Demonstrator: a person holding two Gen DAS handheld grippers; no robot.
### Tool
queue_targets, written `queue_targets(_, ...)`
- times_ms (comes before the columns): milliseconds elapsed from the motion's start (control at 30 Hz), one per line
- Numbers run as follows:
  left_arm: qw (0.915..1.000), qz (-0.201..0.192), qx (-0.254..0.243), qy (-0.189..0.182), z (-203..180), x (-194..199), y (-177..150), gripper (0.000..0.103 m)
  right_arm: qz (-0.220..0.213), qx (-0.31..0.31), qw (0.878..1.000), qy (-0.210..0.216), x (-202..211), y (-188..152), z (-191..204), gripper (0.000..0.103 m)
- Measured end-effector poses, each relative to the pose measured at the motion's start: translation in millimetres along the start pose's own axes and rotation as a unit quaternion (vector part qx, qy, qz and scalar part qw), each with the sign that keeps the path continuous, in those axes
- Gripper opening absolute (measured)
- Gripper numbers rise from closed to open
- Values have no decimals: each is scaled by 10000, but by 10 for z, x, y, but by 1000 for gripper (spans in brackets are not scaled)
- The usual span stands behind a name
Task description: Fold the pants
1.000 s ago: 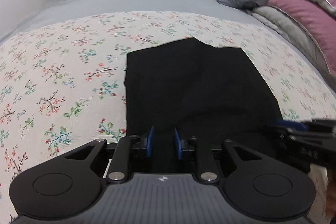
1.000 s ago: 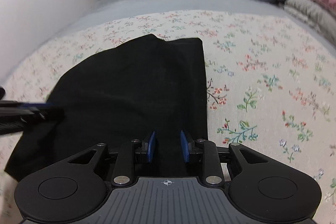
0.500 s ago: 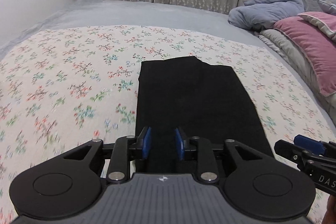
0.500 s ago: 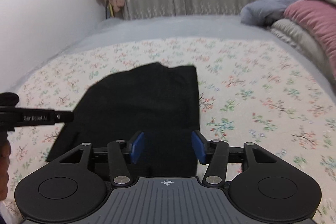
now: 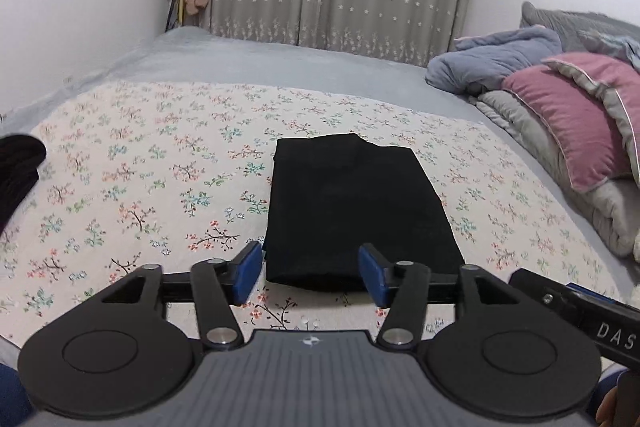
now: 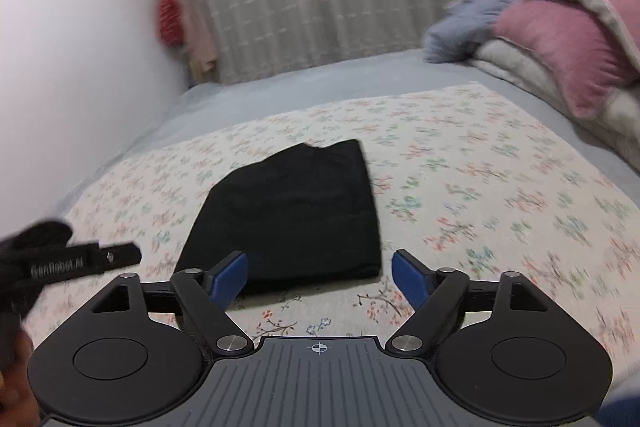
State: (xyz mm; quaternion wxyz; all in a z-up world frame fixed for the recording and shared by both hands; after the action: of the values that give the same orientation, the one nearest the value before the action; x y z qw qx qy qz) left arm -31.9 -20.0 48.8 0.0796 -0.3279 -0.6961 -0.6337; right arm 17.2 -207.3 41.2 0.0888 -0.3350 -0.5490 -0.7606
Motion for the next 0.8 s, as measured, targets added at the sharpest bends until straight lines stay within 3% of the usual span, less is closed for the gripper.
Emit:
queue_targets(100, 9997, 98, -218, -46, -54, -32, -125, 82, 86, -223, 9997, 0, 50, -55, 31, 85)
queue_targets(233, 9994, 142, -279, 111, 9, -75, -287, 84, -105, 253, 9996, -13, 100, -126, 87, 89)
queue_targets(333, 9994, 176, -284, 80, -28, -80, -352, 91, -190, 617, 9979, -94, 75, -207, 67, 93)
queue_targets(467, 9990, 161, -411, 110, -83, -91, -405, 103, -109, 612, 9979, -158, -28, -279, -8, 95)
queue_targets(600, 9991, 203, -368, 111, -79, -98, -448, 103, 30, 674, 9977, -58, -59, -387, 31, 98)
queue_targets(800, 9989, 170, -400, 174, -64, -91, -444, 103, -114, 742, 9971, -120, -11, -360, 35, 102)
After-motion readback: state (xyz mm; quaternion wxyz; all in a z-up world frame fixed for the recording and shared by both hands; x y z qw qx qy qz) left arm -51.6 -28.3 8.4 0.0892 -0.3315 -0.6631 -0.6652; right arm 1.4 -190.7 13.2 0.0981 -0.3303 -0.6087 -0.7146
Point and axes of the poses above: each gripper's, at about its wrist camera, not at the fingertips, and x roughly against the way its jaws point, z to its left, y to its top, the point moved 8 cm from there along -x, roughly the way its jaws point, and after that the axes turned 11 degrees about -y, right-handed, at the moved point
